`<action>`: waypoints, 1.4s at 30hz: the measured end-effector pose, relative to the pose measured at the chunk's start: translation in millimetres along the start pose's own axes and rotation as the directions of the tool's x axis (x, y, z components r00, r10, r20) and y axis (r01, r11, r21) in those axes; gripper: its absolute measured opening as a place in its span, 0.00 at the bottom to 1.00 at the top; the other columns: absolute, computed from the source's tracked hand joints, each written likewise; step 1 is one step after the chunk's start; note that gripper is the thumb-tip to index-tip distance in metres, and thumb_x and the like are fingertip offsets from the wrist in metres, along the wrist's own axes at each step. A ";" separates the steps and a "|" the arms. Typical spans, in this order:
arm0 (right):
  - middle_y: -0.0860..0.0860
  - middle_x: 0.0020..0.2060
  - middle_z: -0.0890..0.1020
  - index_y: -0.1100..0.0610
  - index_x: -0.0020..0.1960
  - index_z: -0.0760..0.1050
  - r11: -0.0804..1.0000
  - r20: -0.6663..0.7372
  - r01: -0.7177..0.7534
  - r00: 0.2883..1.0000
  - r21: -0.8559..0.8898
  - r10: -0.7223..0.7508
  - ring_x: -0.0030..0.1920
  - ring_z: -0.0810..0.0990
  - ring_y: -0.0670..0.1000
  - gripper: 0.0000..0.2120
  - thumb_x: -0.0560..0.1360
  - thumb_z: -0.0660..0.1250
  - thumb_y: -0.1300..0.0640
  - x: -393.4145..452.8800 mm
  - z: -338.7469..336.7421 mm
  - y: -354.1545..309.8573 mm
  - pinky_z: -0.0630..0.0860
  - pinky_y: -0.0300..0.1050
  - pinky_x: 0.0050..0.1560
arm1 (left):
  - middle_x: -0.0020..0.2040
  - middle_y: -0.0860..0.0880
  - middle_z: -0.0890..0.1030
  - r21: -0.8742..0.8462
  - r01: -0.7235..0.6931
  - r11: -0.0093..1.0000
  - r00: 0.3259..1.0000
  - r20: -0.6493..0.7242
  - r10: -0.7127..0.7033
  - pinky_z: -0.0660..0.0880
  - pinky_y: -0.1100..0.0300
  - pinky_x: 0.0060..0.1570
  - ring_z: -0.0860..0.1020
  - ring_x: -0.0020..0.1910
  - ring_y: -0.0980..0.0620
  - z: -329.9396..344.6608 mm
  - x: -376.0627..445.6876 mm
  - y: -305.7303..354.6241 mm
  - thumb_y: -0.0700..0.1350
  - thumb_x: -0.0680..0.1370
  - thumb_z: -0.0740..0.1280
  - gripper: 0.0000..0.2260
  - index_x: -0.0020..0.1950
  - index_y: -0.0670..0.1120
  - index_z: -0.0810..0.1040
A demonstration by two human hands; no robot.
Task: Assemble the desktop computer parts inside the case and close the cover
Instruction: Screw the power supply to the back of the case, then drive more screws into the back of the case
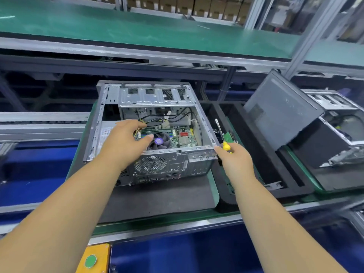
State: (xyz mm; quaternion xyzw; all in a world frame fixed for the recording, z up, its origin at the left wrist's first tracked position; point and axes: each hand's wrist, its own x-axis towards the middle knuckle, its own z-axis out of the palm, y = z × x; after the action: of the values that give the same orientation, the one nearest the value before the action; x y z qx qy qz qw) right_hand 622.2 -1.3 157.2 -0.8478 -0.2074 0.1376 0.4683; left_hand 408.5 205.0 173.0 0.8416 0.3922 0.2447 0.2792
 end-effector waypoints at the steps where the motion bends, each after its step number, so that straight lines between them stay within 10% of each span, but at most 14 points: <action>1: 0.44 0.38 0.78 0.48 0.44 0.76 0.999 -0.014 -0.016 1.000 0.033 0.017 0.39 0.76 0.48 0.10 0.74 0.70 0.43 -0.1 -3.5 4.4 0.67 0.43 0.36 | 0.66 0.51 0.75 -0.020 -0.028 0.999 1.000 -0.005 0.028 0.66 0.57 0.64 0.69 0.67 0.52 2.6 -1.6 7.4 0.54 0.75 0.70 0.18 0.63 0.52 0.78; 8: 0.49 0.40 0.76 0.50 0.47 0.71 0.988 0.018 -0.084 0.996 0.130 0.083 0.38 0.75 0.51 0.05 0.77 0.65 0.50 21.9 -29.2 43.2 0.71 0.47 0.37 | 0.59 0.55 0.75 -0.084 -0.145 0.986 0.988 0.031 0.148 0.62 0.76 0.56 0.72 0.59 0.58 48.0 -8.2 52.1 0.48 0.75 0.71 0.13 0.59 0.55 0.79; 14: 0.49 0.40 0.78 0.49 0.47 0.72 0.993 0.072 -0.053 0.996 0.101 0.046 0.40 0.77 0.50 0.05 0.78 0.67 0.51 59.3 -62.4 64.5 0.79 0.55 0.47 | 0.58 0.56 0.77 -0.082 -0.235 0.969 0.971 0.017 0.237 0.67 0.59 0.65 0.73 0.61 0.57 101.1 -4.7 108.1 0.47 0.75 0.69 0.13 0.59 0.55 0.79; 22: 0.46 0.34 0.79 0.48 0.43 0.74 0.994 0.071 -0.044 0.996 -0.100 0.051 0.32 0.75 0.48 0.08 0.75 0.69 0.45 144.6 -133.2 111.7 0.68 0.42 0.30 | 0.61 0.58 0.77 -0.028 -0.378 0.926 0.924 0.060 0.379 0.66 0.59 0.65 0.71 0.64 0.57 182.4 11.9 198.6 0.46 0.77 0.68 0.13 0.61 0.54 0.79; 29: 0.52 0.32 0.77 0.60 0.42 0.75 0.940 0.064 -0.139 0.984 -0.311 0.167 0.31 0.73 0.53 0.13 0.75 0.69 0.49 199.5 -160.2 174.6 0.82 0.58 0.42 | 0.59 0.63 0.74 -0.081 -0.136 0.987 0.982 0.119 0.145 0.61 0.73 0.62 0.68 0.61 0.68 251.1 10.5 208.1 0.45 0.77 0.68 0.13 0.60 0.56 0.79; 42: 0.54 0.42 0.80 0.59 0.48 0.73 0.829 0.100 -0.130 0.971 -0.543 0.218 0.37 0.80 0.55 0.11 0.78 0.68 0.51 228.9 -163.1 210.1 0.70 0.43 0.31 | 0.61 0.64 0.73 -0.127 0.127 0.984 0.973 0.210 -0.099 0.61 0.68 0.61 0.69 0.62 0.66 291.6 16.6 210.4 0.46 0.78 0.67 0.12 0.59 0.61 0.79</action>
State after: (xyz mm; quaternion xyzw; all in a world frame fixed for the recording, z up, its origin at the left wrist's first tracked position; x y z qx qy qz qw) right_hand 939.2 -111.3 54.9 -0.9460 -0.1956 0.1835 0.1822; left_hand 712.2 24.3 104.3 0.8169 0.3910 0.1683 0.3892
